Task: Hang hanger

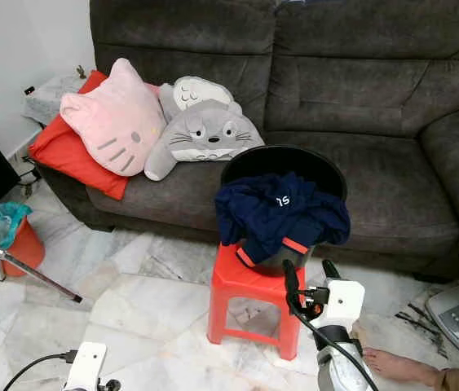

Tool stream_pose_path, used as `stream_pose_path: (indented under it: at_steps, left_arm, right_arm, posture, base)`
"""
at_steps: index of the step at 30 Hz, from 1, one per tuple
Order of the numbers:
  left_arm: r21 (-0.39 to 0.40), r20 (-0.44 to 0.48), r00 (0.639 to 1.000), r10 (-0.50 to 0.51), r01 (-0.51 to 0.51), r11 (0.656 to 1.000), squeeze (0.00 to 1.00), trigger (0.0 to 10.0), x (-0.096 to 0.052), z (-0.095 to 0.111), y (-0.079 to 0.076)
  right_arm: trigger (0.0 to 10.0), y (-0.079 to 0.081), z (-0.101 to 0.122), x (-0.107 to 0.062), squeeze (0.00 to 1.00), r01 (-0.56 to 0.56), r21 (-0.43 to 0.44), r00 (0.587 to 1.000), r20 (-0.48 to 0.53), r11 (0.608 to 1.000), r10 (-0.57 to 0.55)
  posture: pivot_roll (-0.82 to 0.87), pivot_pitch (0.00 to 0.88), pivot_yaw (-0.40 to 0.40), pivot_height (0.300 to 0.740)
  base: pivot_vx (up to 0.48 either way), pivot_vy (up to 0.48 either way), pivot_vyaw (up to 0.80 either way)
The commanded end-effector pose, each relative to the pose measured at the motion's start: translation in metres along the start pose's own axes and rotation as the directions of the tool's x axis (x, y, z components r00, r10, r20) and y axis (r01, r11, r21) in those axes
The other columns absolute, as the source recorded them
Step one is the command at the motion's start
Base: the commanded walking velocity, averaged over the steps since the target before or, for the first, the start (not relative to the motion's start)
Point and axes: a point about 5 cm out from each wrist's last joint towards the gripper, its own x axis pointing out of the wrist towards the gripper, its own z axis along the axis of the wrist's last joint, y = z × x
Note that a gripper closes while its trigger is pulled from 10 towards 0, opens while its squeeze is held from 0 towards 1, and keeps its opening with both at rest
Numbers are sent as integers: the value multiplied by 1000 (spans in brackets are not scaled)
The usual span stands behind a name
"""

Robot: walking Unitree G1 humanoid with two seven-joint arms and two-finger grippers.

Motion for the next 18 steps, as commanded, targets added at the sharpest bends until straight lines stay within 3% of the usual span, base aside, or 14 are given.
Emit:
stream_pose_path:
  at_steps: [1,8,13,18]
  left_arm:
    - [22,-12,1000,11,-10,1000,0,10000,-1,-5,4]
    - [25,-12,1000,12,-11,1000,0,10000,-1,-5,4]
    - [26,-10,1000,13,-12,1000,0,10000,-1,-4,4]
    - [21,-9,1000,15,-15,1000,0,10000,-1,-4,4]
  right_arm:
    - [10000,2,0,3,0,-33,31,999,-10,999,34]
    - [10000,5,7,14,0,-84,70,995,-46,994,87]
    - [10000,10,8,27,0,-156,29,979,-127,987,158]
    - [10000,9,7,39,0,-160,98,976,-131,982,172]
  posture:
    - [-216,0,57,740]
    - [-219,0,59,740]
    - [-213,0,60,740]
    - [-209,0,59,740]
  base:
    - [0,0,0]
    - [0,0,0]
    - [0,0,0]
    - [0,0,0]
